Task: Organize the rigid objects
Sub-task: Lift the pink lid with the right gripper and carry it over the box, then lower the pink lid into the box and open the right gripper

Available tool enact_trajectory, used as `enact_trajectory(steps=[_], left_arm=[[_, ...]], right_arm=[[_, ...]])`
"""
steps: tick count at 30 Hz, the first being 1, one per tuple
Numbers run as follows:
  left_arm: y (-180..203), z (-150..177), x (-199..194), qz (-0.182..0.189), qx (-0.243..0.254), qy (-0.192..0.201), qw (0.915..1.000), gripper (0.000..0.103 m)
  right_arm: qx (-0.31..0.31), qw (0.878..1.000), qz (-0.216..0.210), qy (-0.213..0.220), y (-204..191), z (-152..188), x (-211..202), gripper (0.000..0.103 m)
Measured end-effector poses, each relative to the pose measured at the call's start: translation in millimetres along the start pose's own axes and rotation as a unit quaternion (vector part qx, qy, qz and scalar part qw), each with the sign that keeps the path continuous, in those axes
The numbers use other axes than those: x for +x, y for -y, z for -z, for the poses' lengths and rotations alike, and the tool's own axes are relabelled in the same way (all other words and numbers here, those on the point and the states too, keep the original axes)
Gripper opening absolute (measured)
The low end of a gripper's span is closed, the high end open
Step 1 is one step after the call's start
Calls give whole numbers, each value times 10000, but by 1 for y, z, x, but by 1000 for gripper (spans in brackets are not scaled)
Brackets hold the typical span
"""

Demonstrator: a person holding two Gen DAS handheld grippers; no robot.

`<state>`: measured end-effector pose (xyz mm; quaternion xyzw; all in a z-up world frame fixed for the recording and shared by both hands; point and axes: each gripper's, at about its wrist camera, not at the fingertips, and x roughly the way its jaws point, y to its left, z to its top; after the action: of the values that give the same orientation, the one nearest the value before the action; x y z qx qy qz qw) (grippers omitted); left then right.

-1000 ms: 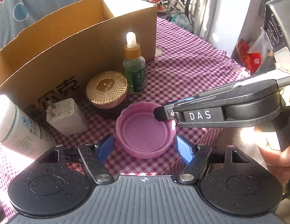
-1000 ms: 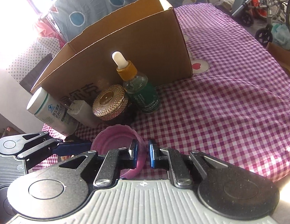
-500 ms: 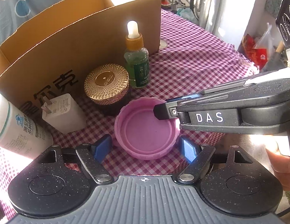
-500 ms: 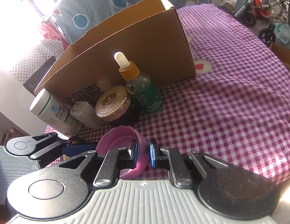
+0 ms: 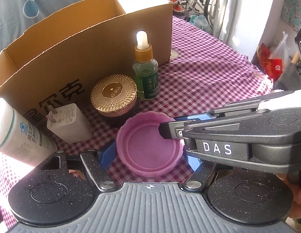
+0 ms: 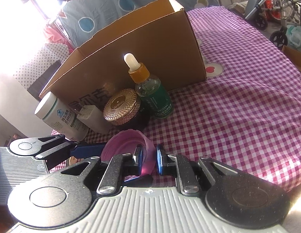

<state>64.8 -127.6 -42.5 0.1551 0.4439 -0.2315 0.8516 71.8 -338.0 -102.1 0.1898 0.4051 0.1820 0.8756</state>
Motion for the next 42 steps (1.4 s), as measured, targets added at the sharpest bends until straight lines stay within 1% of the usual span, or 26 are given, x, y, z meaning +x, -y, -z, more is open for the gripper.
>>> enact_trajectory(steps=[5, 9, 15, 20, 21, 24, 29, 31, 33, 35, 36, 39, 42], left_arm=[[0, 0, -5, -1, -10, 44, 10000, 73], [2, 1, -16, -42, -9, 191, 9998, 73], [2, 2, -37, -151, 5, 491, 9987, 73], [-1, 0, -67, -321, -14, 907, 9954, 73], [-3, -1, -72, -364, -9, 1000, 9943, 73], [-10, -11, -98, -648, 18, 1384, 9883, 73], [-33, -36, -125, -1035, -51, 1855, 9772, 74], [-45, -49, -129, -1175, -46, 1929, 9741, 74], [-57, -62, -128, -1199, -95, 1909, 9742, 74], [-77, -78, -121, -1113, -243, 1730, 9783, 74], [-86, -84, -115, -1064, -303, 1613, 9807, 74], [-113, -99, -92, -841, -521, 1107, 9889, 74], [-138, -109, -65, -519, -777, 505, 9943, 73]], right_arm=[[75, 9999, -61, 38, -2, 2, -6, 16], [22, 9999, -68, 145, -8, 2, -16, 16], [-104, 9993, -110, 347, -22, 0, -32, 15], [-330, 9973, -175, 632, -43, -10, -51, 15], [-407, 9962, -208, 737, -50, -14, -57, 15], [-626, 9925, -349, 989, -69, -29, -69, 15], [-1011, 9832, -674, 1360, -103, -72, -77, 16], [-1179, 9805, -745, 1383, -114, -91, -73, 15], [-1255, 9806, -825, 1264, -121, -115, -63, 15], [-1263, 9826, -891, 1025, -125, -137, -47, 16], [-1256, 9843, -920, 836, -127, -150, -34, 16], [-1116, 9891, -935, 208, -125, -179, 3, 16], [-939, 9907, -896, -413, -118, -196, 42, 16]])
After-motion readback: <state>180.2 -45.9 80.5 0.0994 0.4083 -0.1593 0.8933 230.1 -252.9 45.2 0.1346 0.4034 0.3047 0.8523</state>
